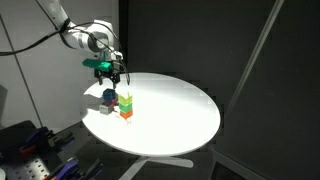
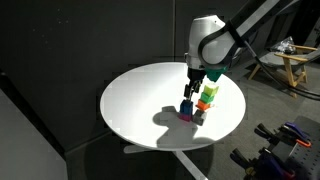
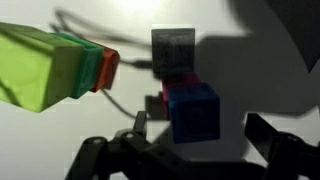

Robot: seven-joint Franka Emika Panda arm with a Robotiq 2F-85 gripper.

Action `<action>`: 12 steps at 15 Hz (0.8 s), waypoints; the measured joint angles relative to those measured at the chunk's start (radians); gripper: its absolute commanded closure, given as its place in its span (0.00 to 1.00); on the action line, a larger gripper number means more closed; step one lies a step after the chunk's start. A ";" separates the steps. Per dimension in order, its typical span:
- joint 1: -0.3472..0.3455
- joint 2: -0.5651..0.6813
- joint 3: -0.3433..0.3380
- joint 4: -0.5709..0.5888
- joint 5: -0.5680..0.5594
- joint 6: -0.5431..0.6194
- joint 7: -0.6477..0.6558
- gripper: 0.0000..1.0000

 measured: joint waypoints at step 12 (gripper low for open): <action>0.013 0.069 0.000 0.041 0.000 0.029 0.011 0.00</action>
